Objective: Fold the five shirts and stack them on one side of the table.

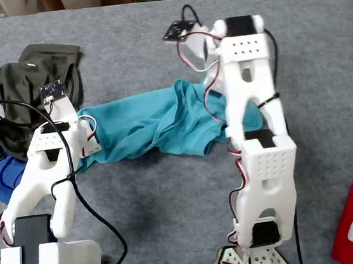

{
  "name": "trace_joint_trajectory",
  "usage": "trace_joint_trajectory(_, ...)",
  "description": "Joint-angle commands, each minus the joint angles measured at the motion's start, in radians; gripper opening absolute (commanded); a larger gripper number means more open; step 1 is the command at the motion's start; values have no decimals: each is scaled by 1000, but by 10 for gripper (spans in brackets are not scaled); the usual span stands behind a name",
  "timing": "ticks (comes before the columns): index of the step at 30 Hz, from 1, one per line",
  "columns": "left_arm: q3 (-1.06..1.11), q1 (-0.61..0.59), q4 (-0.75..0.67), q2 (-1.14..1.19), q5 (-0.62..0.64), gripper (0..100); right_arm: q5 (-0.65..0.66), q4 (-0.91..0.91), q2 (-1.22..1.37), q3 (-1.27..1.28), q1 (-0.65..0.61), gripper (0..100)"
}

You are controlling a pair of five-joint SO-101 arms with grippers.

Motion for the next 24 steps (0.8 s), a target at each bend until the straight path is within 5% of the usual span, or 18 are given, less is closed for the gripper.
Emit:
trace_joint_trajectory(1, 2, 12, -9, -2, -6, 18, -11, -2, -4, 65, -45, 256)
trace_joint_trajectory(6, 2, 12, -9, -2, -6, 18, -12, -60, -4, 176, -39, 228)
trace_joint_trajectory(12, 2, 12, -9, -2, -6, 18, -14, -69, -7, 228, 25, 4)
trace_joint_trajectory(24, 2, 12, -9, -2, -6, 18, -6, -41, -5, 228, 288, 19)
